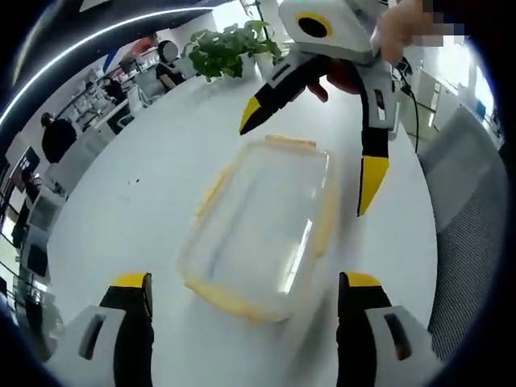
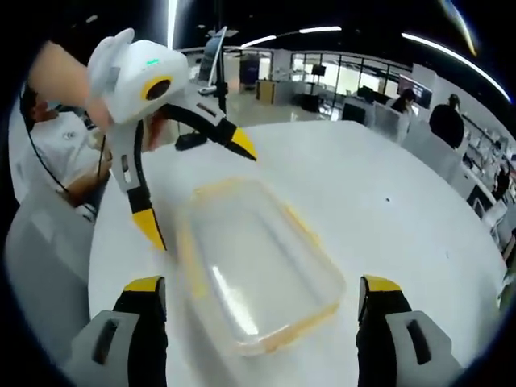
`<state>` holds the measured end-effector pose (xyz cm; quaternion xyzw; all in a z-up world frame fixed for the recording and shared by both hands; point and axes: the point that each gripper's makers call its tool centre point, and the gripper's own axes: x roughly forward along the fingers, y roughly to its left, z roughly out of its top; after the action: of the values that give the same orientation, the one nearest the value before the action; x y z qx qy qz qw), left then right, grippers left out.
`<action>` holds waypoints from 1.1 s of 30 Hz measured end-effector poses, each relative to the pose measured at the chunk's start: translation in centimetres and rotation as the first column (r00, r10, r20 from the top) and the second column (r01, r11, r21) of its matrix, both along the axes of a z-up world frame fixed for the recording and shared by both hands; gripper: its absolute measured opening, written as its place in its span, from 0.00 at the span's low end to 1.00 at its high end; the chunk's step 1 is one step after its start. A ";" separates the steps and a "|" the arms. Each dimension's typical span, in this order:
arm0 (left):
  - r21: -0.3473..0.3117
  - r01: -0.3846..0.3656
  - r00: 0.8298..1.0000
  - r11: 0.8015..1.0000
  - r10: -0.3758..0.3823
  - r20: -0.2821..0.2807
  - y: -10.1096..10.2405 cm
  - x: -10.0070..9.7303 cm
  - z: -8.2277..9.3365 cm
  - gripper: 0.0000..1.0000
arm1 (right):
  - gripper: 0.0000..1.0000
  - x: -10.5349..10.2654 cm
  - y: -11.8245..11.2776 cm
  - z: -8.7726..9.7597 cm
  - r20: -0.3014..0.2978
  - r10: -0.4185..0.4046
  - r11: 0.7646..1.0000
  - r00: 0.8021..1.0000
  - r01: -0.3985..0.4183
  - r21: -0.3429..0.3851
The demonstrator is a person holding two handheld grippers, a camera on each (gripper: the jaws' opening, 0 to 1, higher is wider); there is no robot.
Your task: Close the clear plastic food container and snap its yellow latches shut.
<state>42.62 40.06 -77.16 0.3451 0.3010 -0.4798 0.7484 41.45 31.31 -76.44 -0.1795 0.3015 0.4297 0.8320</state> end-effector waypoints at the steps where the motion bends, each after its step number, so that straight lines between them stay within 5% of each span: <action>1: -0.003 -0.004 1.000 1.000 0.004 0.002 0.1 0.0 0.0 0.96 | 1.00 0.0 0.0 0.1 0.002 -0.005 1.000 1.000 0.005 0.006; 9: -0.086 -0.120 0.993 0.989 0.118 -0.026 0.7 -0.4 0.3 0.96 | 1.00 0.0 -0.3 0.6 0.015 -0.072 0.996 0.997 0.071 0.058; 33: -0.200 -0.232 0.973 0.952 0.225 -0.056 1.1 -0.3 1.0 0.95 | 0.99 0.0 -0.5 1.5 0.033 -0.166 0.978 0.986 0.160 0.136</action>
<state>42.32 41.15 -76.13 0.2211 0.3001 -0.4241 0.8253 41.44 30.82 -74.97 -0.1079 0.2676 0.3749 0.8810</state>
